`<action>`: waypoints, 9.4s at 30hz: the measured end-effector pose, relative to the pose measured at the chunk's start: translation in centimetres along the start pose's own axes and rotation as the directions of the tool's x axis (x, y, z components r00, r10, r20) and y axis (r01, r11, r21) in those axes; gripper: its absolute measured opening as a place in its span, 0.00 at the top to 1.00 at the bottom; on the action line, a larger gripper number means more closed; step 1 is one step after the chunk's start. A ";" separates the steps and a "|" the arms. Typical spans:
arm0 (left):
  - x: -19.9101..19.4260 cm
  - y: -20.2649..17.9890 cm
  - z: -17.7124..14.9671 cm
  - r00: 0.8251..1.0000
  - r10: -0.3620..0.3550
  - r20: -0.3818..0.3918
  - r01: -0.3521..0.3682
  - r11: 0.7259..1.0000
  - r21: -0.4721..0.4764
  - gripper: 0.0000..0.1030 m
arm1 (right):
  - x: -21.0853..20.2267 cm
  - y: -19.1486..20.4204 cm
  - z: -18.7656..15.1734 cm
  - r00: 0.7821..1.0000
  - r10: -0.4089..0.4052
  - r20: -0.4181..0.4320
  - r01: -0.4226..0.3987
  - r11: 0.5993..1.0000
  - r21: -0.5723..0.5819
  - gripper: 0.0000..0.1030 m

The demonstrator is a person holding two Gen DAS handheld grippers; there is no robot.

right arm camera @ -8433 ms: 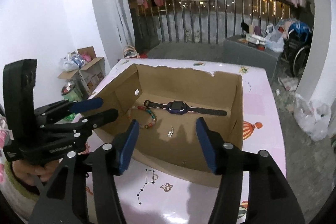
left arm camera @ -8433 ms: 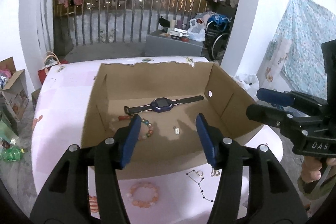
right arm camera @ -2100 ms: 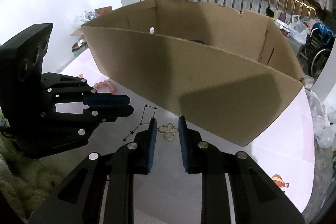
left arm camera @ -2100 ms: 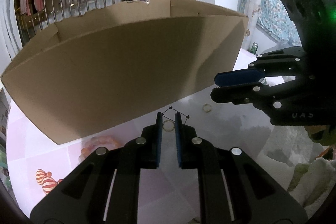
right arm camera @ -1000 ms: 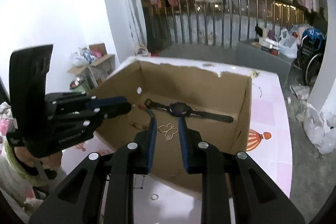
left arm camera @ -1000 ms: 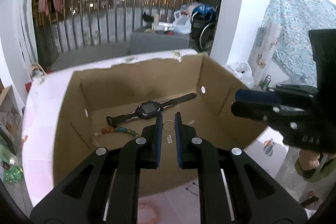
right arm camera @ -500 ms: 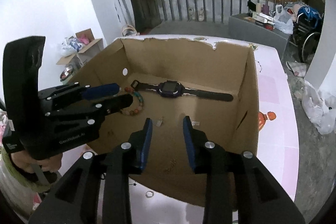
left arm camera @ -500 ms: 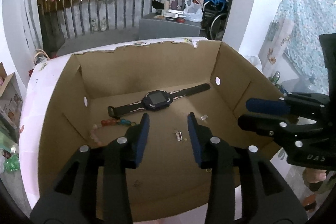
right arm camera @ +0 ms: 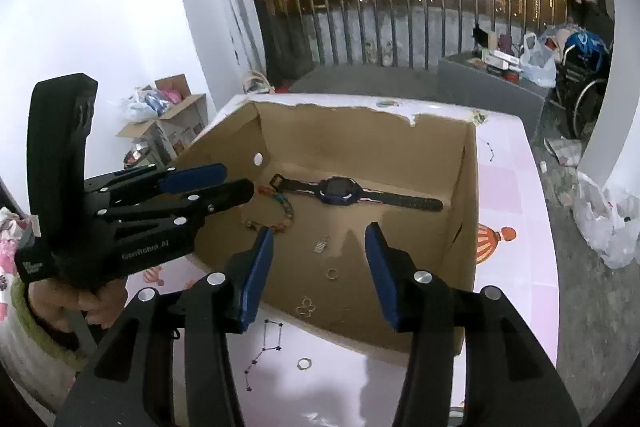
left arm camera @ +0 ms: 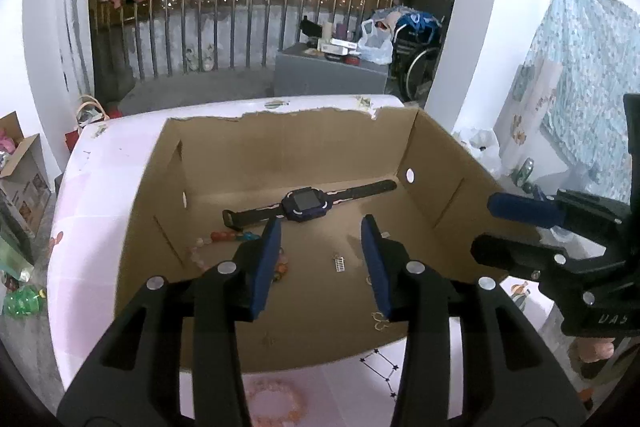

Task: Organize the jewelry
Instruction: 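Withdraw both tools from the box toward the pink bead bracelet, then close the left tool on the pink bead bracelet while the right tool closes on the small gold ring, then lift the held bracelet and ring with both tools and carry them over the box, then open both tools inside the box to drop the bracelet and ring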

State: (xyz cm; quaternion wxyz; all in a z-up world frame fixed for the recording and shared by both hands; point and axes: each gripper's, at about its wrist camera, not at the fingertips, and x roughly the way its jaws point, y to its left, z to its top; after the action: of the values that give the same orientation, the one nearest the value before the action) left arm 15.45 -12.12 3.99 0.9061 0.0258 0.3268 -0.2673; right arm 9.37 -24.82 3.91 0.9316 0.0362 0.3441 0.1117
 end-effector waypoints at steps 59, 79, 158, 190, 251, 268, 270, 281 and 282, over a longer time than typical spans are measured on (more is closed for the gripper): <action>0.6 2.2 -13.0 0.969 0.106 -0.223 -0.092 0.993 0.072 0.92 | 3.3 2.3 -11.2 0.991 0.002 -0.133 -0.010 0.998 -0.059 0.62; 0.7 2.1 -12.4 0.964 0.111 -0.243 -0.096 0.993 0.073 0.92 | 5.5 1.7 -10.5 0.968 0.094 -0.233 -0.159 0.946 -0.282 0.80; 1.1 1.6 -10.8 0.954 0.122 -0.273 -0.110 0.992 0.058 0.92 | 5.4 1.1 -9.8 0.957 0.162 -0.240 -0.223 0.941 -0.255 0.90; 0.2 1.7 -10.4 0.961 0.126 -0.247 -0.118 0.992 0.048 0.92 | 3.1 0.7 -9.1 0.963 0.184 -0.195 -0.232 0.937 -0.261 0.90; -6.0 8.6 1.7 0.999 0.045 0.020 -0.040 0.982 -0.187 0.21 | -0.8 -7.8 1.1 0.998 -0.034 0.046 0.032 0.999 0.042 0.43; 1.2 10.8 -2.5 0.968 -0.142 -0.204 0.027 0.877 -0.480 0.16 | 4.1 -9.7 -2.1 0.978 0.048 -0.205 0.024 0.941 0.337 0.39; 1.0 10.4 -2.1 0.973 -0.123 -0.197 0.012 0.874 -0.485 0.16 | 4.1 -9.7 -2.1 0.977 0.042 -0.211 0.030 0.944 0.330 0.39; -1.3 9.4 -3.6 0.969 -0.140 -0.201 0.022 0.867 -0.498 0.16 | 1.2 -8.9 -3.5 0.976 0.011 -0.218 0.060 0.947 0.316 0.39; -1.5 9.4 -3.8 0.969 -0.141 -0.202 0.022 0.866 -0.500 0.16 | 0.8 -8.7 -3.7 0.976 0.010 -0.218 0.061 0.947 0.316 0.39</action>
State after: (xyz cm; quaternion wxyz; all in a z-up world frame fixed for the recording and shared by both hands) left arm 17.01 -2.52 0.77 0.8259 -0.1897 0.4883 -0.2084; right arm 9.15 -33.12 -0.69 0.8715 0.1705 0.4576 0.0452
